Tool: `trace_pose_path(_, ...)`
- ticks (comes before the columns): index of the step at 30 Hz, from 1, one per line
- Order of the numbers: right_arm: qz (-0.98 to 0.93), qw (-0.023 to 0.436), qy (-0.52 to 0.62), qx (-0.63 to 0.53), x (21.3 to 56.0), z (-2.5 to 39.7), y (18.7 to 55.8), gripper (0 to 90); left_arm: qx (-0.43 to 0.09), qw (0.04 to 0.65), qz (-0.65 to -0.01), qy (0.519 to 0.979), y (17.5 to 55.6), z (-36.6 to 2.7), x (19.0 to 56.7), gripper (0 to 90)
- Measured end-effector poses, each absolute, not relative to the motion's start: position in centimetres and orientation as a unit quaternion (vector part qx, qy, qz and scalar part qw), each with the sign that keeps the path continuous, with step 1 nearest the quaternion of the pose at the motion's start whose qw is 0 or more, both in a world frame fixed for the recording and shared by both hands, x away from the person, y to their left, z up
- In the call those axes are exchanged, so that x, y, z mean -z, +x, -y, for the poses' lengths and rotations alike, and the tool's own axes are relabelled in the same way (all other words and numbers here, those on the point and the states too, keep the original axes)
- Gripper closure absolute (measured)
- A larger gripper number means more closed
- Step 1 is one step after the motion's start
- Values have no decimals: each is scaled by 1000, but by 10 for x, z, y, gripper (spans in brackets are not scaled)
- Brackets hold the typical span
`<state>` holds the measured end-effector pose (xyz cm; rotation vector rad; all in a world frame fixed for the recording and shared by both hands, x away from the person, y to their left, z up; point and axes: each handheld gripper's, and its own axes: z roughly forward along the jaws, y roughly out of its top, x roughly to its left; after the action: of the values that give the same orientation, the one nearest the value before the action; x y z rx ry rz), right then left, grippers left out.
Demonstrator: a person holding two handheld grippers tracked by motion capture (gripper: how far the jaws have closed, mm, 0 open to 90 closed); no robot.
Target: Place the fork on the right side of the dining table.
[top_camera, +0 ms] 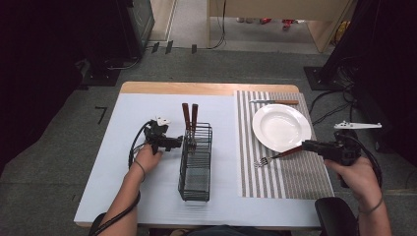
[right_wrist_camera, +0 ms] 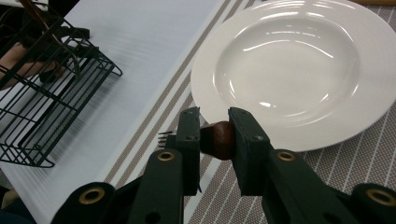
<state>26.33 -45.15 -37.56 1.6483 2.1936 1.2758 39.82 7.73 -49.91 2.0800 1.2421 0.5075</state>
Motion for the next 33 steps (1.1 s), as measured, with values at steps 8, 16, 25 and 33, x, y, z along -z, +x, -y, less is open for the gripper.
trace_pose_path(8,-720,47,560,-407,388,464,262,725,-194,327,-474,794,398,-77,499,17)
trace_pose_path(16,-717,33,569,-402,404,474,261,703,-194,327,-474,794,398,-77,499,17)
trace_pose_path(25,-718,32,559,-414,415,479,263,690,-194,327,-474,794,398,-77,499,17)
trace_pose_path(33,-718,26,565,-405,425,479,264,673,-194,327,-474,794,398,-77,499,17)
